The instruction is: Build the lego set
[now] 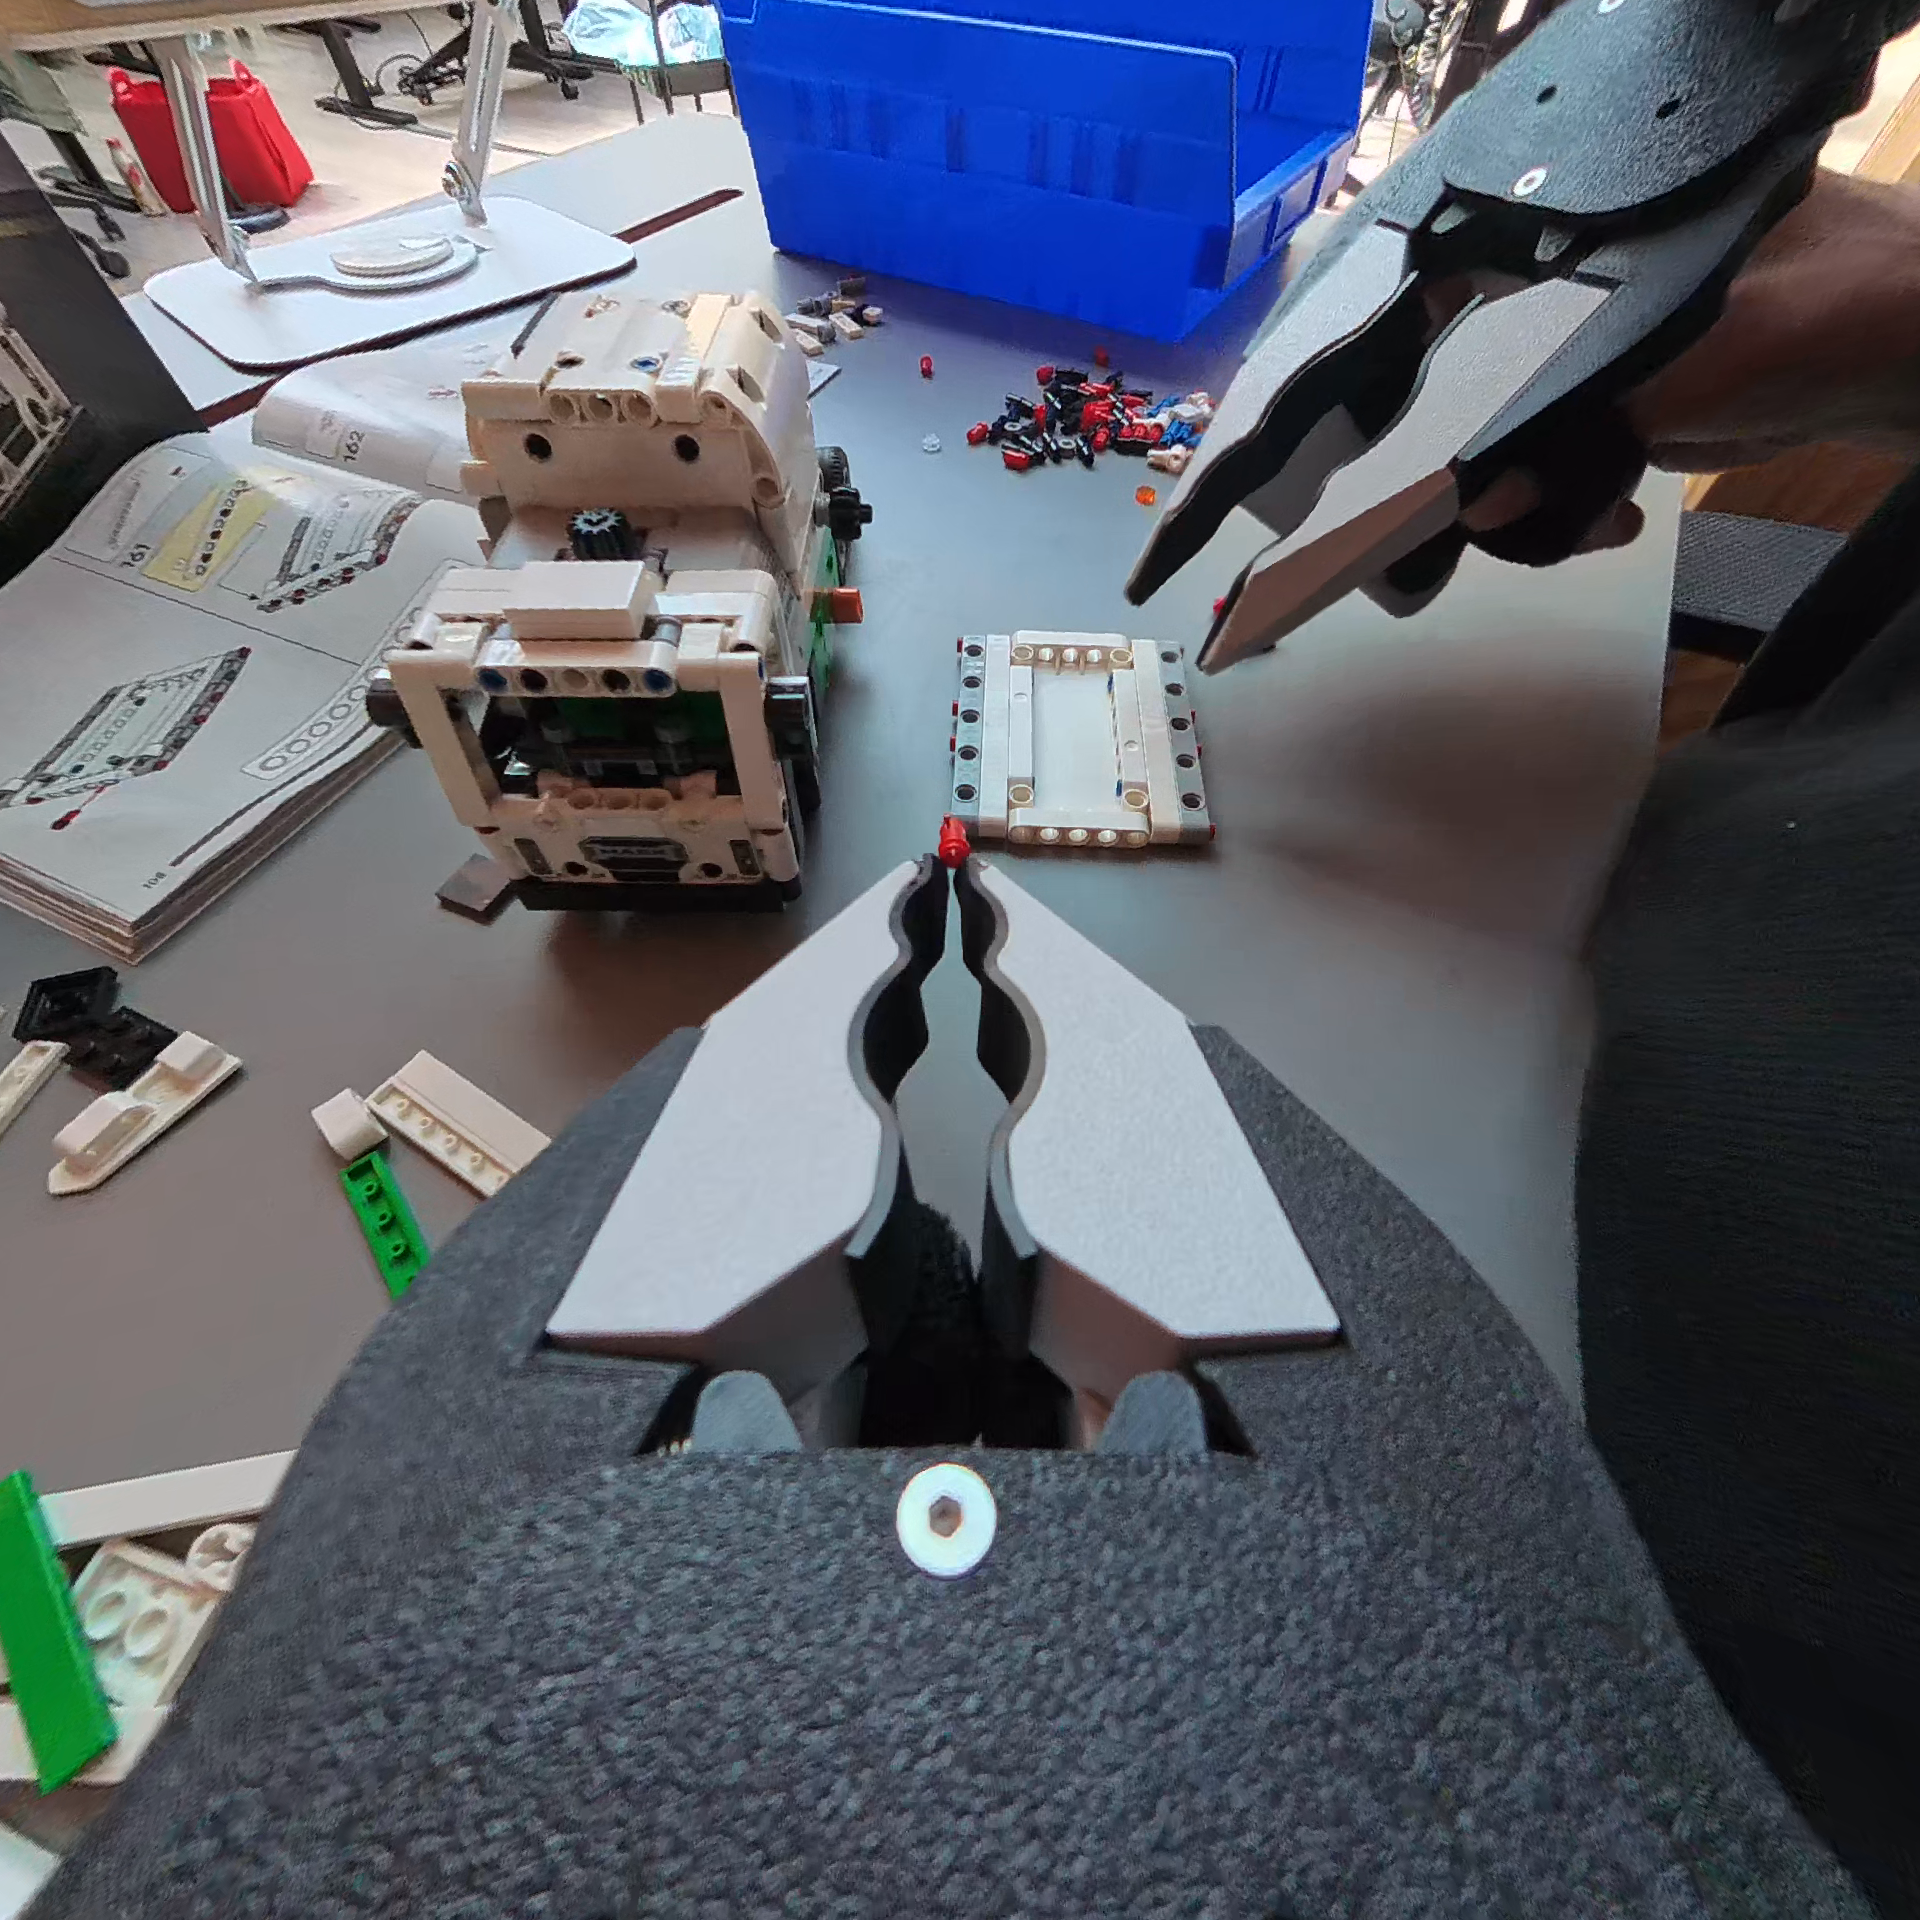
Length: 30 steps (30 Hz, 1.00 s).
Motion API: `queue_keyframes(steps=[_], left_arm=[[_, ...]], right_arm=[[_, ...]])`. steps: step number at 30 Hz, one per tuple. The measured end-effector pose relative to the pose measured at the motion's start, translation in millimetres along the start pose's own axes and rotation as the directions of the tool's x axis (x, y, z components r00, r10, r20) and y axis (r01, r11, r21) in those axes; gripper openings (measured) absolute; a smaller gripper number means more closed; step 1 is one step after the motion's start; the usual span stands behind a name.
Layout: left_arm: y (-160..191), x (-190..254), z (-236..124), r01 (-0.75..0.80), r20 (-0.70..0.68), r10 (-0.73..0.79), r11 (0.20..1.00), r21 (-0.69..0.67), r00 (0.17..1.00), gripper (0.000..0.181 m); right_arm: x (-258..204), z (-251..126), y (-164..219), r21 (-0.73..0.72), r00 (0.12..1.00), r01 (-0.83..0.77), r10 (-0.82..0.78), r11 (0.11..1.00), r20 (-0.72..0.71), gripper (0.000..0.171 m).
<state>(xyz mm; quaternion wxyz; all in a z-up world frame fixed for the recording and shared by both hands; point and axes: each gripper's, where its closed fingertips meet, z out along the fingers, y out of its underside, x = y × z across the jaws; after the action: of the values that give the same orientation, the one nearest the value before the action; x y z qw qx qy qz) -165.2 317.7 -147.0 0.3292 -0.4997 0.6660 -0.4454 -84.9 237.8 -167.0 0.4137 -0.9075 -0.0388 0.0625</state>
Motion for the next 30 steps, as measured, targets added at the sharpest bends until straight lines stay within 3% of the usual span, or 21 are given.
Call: queue_keyframes(steps=[9, 14, 19, 24, 30], left_arm=[[0, 3, 0, -0.018, -0.007, 0.018, 1.000, 0.002, 1.000, 0.000], [0, 4, 0, -0.026, -0.013, 0.026, 1.000, -0.001, 1.000, 0.000], [5, 5, 3, -0.021, -0.021, 0.020, 0.999, -0.039, 1.000, 0.000], [18, 11, 12, -0.039, -0.045, 0.034, 0.990, -0.136, 0.998, 0.000], [34, 30, 26, -0.088, -0.144, 0.052, 0.964, -0.250, 0.988, 0.025]], right_arm=[[10, -2, 7, 0.021, 0.982, -0.041, 0.044, 0.999, -0.182, 0.073], [0, 7, 16, -0.016, 0.985, -0.058, 0.055, 0.998, -0.162, 0.085], [-2, 11, 13, -0.020, 0.985, -0.023, 0.019, 1.000, -0.174, 0.083], [-2, 10, 8, -0.001, 0.982, 0.012, -0.012, 1.000, -0.187, 0.067], [0, 7, 5, 0.027, 0.990, -0.029, 0.033, 0.999, -0.141, 0.055]])
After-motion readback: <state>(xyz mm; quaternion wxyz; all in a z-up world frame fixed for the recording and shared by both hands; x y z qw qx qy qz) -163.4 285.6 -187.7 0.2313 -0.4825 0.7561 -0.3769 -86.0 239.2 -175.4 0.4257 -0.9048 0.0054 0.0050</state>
